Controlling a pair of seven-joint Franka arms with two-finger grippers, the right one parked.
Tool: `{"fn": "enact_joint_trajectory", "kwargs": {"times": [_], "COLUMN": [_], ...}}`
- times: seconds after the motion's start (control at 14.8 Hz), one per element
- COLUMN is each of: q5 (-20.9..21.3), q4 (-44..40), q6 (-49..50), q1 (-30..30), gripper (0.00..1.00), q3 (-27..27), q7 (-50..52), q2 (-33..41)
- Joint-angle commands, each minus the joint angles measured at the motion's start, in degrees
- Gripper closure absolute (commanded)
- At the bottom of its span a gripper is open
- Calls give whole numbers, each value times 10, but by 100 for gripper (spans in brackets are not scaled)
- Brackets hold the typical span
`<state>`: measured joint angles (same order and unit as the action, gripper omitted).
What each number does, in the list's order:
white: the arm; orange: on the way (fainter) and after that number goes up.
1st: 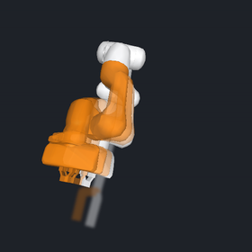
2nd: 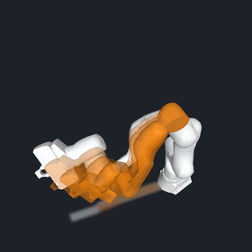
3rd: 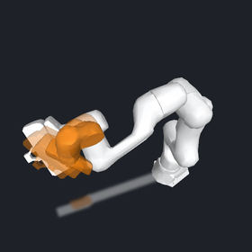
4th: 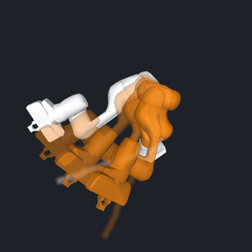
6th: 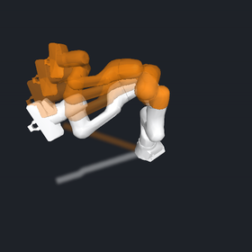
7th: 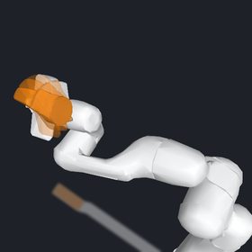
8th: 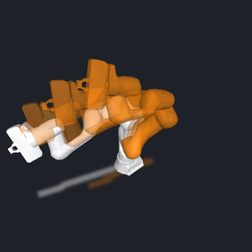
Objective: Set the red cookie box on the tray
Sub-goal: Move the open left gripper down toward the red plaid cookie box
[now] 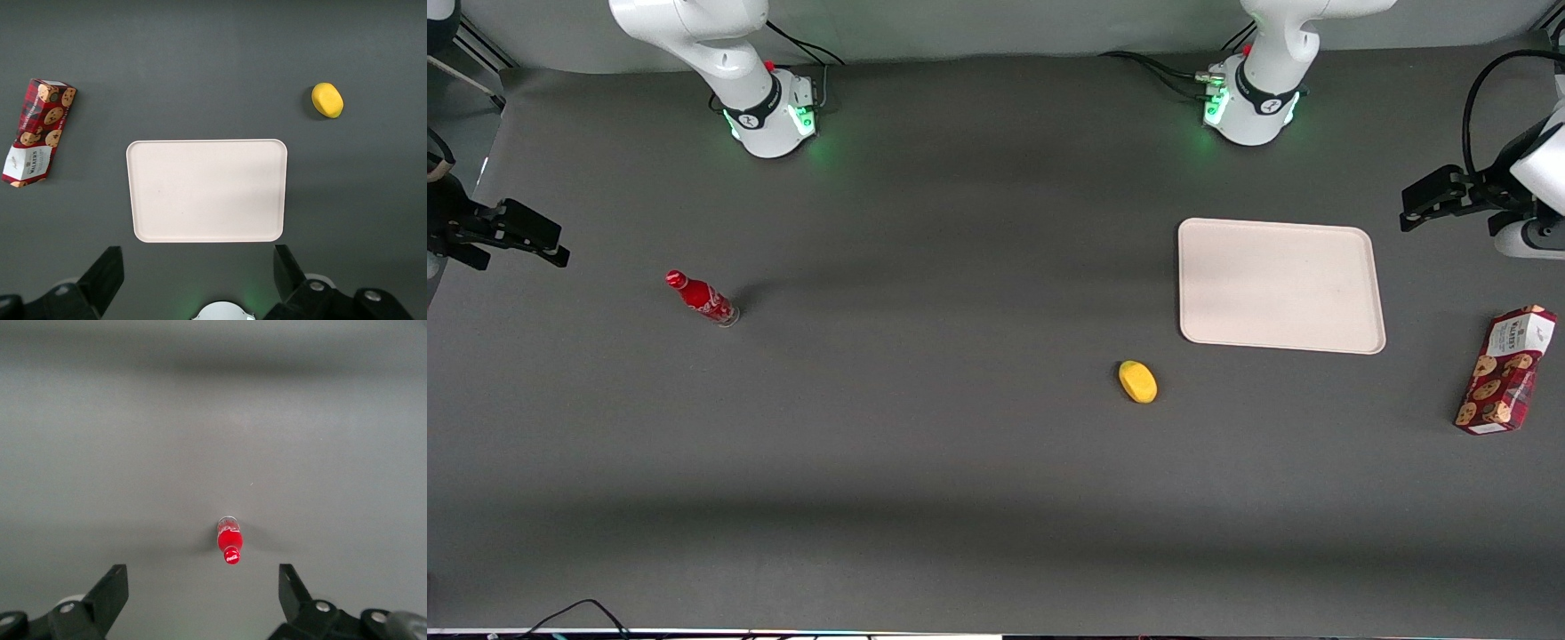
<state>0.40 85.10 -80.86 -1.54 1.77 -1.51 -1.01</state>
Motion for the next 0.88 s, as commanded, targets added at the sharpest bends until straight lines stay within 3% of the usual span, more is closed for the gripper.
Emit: {"fn": "enact_joint_trajectory", "kwargs": {"times": [0.0,0.27,0.61,0.81], "q5": [7,4,7,14], "q4": [-12,-12,-11,-11], "q6": [7,-6,-32,-46], "q1": [-2,56,264,334], "gripper": [0,0,0,0], "q3": [-3,11,157,189], "q7": [1,-43,-156,-251], "q2": [-4,-9,-21,-30]}}
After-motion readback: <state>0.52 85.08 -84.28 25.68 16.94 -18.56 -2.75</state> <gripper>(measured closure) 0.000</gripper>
